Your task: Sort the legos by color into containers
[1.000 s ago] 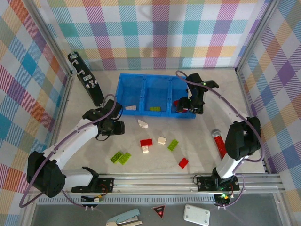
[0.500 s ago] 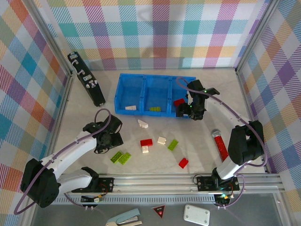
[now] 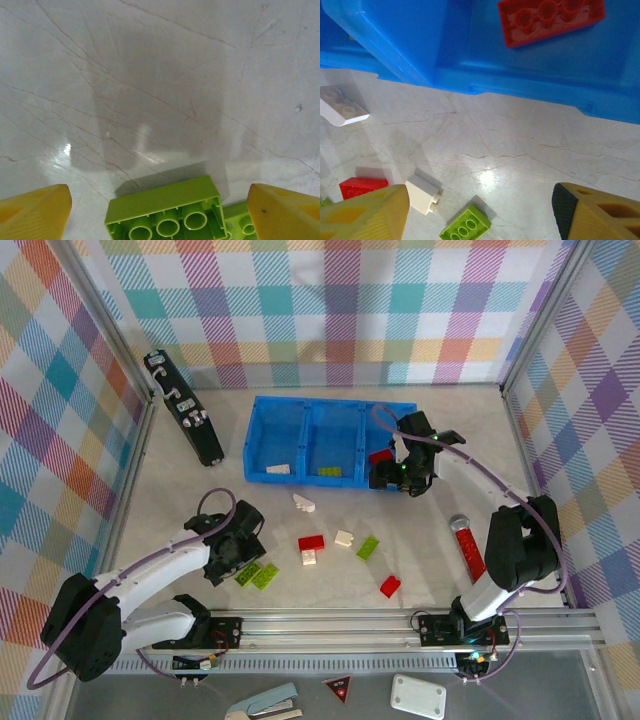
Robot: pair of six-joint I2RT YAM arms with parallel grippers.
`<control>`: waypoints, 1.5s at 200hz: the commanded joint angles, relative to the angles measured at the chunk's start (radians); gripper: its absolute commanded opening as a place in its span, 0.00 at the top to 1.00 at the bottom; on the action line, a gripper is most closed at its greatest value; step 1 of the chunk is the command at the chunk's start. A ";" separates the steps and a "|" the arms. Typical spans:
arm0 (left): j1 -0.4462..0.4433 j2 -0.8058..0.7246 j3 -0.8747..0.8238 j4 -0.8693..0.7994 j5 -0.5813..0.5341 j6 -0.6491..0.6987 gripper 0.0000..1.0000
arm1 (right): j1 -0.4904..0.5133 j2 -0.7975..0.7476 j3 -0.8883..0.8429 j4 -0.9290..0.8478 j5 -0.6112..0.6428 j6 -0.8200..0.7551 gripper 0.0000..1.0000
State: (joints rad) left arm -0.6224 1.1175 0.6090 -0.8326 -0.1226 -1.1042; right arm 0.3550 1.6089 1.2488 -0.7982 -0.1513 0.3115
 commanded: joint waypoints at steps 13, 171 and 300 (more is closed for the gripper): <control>-0.058 0.026 -0.028 0.036 0.006 -0.093 0.09 | 0.007 -0.016 -0.018 0.024 -0.058 -0.011 0.24; -0.158 0.070 -0.042 0.043 -0.064 -0.191 0.28 | 0.007 -0.048 -0.035 0.028 -0.097 -0.013 0.27; -0.173 -0.104 0.013 -0.092 -0.148 -0.133 0.34 | 0.007 -0.077 -0.033 0.010 -0.076 -0.023 0.27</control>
State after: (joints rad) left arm -0.7841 1.0561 0.5823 -0.8482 -0.2234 -1.2675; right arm 0.3550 1.5715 1.2205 -0.7715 -0.2253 0.3050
